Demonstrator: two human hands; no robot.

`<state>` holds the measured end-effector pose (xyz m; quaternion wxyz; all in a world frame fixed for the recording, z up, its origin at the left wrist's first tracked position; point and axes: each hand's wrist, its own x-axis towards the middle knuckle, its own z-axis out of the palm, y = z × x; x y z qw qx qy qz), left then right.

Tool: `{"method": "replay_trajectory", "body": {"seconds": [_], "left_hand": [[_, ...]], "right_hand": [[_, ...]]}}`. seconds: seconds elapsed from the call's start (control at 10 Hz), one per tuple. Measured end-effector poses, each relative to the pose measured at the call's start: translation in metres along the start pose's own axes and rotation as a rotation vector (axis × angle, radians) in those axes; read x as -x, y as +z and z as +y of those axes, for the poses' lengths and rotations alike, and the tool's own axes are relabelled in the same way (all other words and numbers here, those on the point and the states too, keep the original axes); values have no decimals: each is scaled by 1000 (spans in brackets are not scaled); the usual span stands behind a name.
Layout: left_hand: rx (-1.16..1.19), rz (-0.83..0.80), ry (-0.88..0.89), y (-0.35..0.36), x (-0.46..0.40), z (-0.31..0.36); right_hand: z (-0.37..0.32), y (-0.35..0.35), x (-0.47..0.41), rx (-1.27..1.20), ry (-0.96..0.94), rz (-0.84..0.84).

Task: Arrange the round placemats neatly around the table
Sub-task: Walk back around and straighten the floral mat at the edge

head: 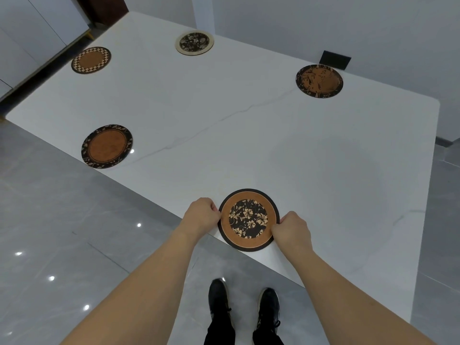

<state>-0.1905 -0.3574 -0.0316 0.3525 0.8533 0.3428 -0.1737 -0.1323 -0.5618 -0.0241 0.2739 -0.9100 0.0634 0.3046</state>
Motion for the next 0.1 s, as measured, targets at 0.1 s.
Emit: {"method": "replay_trajectory", "body": {"seconds": [0.1], "left_hand": [[-80,133,52,-5,2,4]], "right_hand": [[-11,-7,1,141,-74,65]]}}
